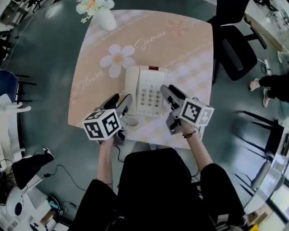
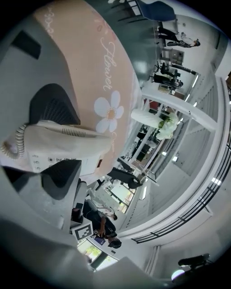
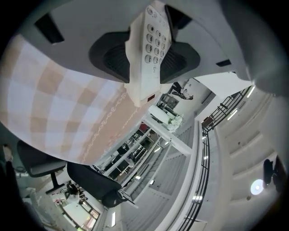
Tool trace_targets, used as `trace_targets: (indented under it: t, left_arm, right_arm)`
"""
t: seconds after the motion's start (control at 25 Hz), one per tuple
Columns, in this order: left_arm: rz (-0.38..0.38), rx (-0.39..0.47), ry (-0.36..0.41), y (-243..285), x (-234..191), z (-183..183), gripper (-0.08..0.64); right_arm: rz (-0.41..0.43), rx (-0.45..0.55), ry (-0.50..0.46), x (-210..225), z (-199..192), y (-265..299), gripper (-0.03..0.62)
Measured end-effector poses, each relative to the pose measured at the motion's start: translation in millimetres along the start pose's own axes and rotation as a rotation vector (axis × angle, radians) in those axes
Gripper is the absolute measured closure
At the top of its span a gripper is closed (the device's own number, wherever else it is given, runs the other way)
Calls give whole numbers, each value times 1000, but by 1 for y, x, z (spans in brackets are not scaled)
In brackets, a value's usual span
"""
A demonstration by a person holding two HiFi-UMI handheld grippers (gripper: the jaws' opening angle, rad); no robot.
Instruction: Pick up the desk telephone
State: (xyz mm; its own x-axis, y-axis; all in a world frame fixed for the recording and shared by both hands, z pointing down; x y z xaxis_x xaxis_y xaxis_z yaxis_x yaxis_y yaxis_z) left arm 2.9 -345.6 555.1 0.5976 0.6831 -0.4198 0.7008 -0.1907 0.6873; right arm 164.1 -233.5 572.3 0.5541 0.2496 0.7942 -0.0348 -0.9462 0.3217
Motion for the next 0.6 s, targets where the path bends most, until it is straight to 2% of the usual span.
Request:
trace_targets:
  t: [0.24,0.6]
  left_arm:
    - [-58,-87,15,26,3,-4,254]
    - [-106,-190,30,52,5,-14,236]
  right_arm:
    - [-25,-3,77,13,-6,14,371]
    - [-32,-59,135,20,-18,30,353]
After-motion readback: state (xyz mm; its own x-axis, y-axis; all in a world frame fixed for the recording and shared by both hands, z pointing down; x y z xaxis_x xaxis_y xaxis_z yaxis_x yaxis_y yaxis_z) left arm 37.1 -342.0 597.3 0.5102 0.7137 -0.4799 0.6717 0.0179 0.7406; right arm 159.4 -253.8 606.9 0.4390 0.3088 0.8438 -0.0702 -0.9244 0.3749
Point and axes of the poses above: the fingertips, and each gripper's own axes: y forward along the fingers, x to its right, z out of its top, the point moved 2 cm from there along -y, backward along the fingers, and after that the axes turned 7 degrees about z, right-handed, at the moved point
